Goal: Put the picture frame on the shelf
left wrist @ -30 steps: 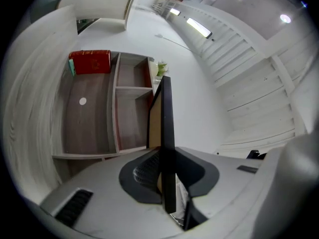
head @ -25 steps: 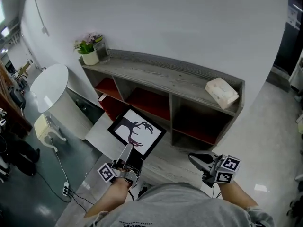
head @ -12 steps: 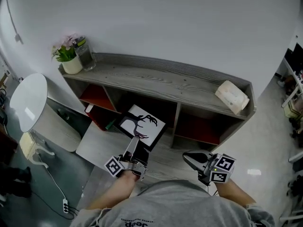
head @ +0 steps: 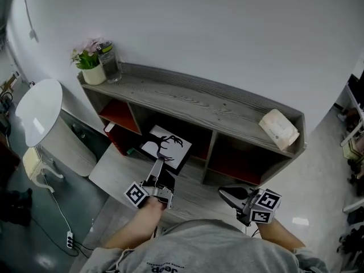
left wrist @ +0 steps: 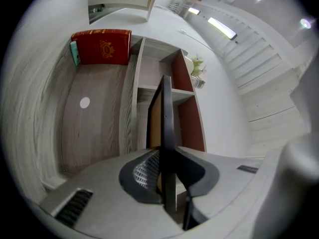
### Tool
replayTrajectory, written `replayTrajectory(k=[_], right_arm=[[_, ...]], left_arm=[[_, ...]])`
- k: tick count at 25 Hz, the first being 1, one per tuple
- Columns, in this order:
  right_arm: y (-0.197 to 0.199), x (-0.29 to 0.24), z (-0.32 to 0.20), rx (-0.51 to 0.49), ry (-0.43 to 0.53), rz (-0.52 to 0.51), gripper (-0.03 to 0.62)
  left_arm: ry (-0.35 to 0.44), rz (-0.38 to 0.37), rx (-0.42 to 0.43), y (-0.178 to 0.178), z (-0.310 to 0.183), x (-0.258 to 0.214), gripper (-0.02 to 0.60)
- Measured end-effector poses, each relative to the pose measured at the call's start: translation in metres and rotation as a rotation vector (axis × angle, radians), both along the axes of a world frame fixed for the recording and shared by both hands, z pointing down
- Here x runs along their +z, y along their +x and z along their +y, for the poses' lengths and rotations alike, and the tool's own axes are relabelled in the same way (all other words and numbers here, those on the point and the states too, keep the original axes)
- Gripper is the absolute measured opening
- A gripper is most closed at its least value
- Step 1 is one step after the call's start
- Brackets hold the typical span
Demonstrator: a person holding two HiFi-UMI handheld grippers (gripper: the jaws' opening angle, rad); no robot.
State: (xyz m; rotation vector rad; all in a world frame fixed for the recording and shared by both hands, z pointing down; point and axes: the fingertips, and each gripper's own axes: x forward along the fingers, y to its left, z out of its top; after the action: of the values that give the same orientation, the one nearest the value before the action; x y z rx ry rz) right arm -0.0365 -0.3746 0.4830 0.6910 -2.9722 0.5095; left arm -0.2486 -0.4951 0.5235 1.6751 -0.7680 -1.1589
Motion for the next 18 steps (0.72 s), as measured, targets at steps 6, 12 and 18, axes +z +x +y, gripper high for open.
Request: replayTrajectory(k=[6, 12, 18], right_arm=[[0.001, 0.004, 0.001, 0.000, -0.005, -0.008, 0.018], [0.002, 0.005, 0.001, 0.012, -0.008, -0.011, 0.018], [0.002, 0.006, 0.003, 0.006, -0.004, -0.004, 0.018]], left_arm=[[-0.041, -0.042, -0.026, -0.004, -0.017, 0.009, 0.083], [-0.107, -0.067, -0.022, -0.002, -0.027, 0.022, 0.083], [-0.146, -0.247, -0.006, 0.005, -0.033, 0.026, 0.129]])
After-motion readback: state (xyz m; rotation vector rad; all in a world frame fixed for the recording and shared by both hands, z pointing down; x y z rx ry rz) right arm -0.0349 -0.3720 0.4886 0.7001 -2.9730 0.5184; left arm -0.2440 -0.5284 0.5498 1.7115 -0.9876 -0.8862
